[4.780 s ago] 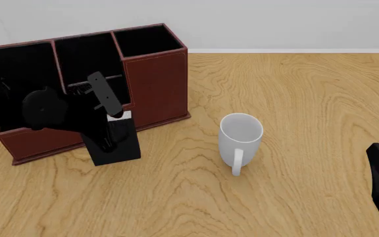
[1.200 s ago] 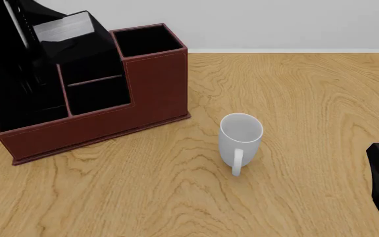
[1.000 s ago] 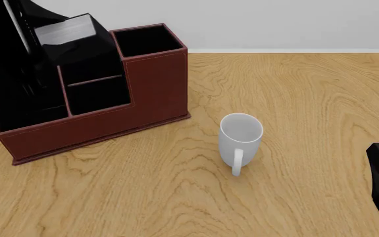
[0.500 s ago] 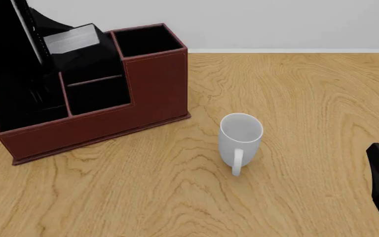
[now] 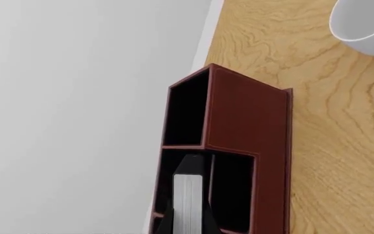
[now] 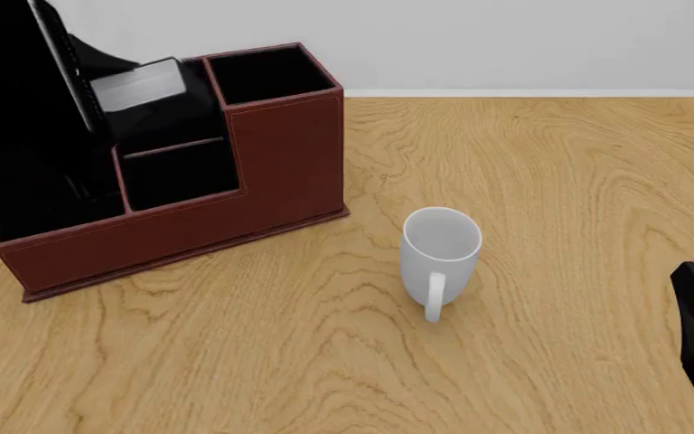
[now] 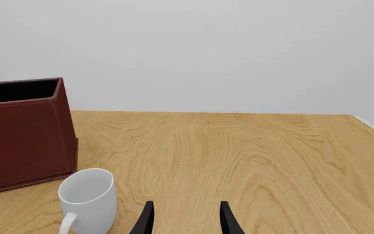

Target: Pick up the book and place it in the front compartment of the caddy.

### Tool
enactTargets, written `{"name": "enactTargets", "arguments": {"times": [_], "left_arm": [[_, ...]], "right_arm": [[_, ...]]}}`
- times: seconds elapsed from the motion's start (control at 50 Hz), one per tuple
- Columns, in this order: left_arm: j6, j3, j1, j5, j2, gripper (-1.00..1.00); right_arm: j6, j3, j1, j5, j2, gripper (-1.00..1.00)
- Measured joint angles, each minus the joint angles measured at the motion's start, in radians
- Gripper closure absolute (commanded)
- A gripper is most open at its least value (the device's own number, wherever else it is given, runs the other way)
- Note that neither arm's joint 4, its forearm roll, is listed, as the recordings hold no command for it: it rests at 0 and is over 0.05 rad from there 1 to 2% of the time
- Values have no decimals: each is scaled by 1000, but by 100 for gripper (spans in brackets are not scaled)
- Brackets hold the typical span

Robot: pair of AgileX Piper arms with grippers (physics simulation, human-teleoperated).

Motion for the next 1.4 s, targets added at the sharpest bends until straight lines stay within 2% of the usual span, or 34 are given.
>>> {"name": "enactTargets", "arguments": {"times": [1.4], "left_arm": [[28, 46, 65, -193, 173, 100]], "right_arm": [[0, 0, 0, 0, 0, -100]]}}
